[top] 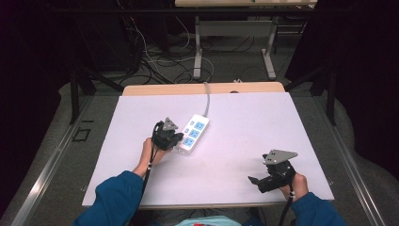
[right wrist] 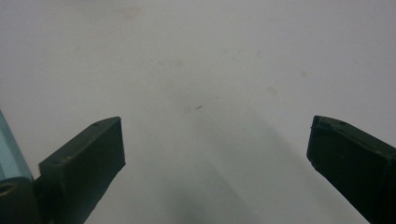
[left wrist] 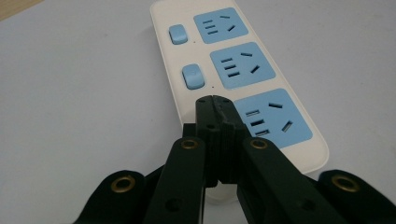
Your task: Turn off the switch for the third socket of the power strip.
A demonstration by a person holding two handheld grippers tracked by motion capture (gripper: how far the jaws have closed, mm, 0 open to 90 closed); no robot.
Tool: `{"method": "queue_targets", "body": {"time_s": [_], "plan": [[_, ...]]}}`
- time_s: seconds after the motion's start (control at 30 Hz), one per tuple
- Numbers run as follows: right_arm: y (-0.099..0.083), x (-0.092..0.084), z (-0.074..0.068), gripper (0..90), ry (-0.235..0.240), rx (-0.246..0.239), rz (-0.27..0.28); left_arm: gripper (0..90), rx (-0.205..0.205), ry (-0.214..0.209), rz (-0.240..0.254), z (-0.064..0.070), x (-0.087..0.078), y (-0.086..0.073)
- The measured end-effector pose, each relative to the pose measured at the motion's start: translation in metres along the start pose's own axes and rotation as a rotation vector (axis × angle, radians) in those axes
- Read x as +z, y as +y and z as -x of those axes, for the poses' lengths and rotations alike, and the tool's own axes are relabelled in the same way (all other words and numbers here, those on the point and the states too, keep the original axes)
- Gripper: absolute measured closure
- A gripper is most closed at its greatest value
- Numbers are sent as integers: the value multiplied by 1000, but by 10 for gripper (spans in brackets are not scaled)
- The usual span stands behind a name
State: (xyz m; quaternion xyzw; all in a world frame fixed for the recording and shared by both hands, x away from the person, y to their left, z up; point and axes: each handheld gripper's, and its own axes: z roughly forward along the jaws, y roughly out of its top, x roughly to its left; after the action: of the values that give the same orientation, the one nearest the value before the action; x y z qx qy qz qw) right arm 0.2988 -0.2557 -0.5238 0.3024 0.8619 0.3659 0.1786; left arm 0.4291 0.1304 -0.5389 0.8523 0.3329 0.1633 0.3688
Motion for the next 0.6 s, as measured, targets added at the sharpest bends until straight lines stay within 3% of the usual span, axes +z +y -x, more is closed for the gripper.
{"method": "queue_targets", "body": {"time_s": [0.6], "plan": [[0,0,0,35,-1,-3,1,900,5,2,-2,0,0,1]]}}
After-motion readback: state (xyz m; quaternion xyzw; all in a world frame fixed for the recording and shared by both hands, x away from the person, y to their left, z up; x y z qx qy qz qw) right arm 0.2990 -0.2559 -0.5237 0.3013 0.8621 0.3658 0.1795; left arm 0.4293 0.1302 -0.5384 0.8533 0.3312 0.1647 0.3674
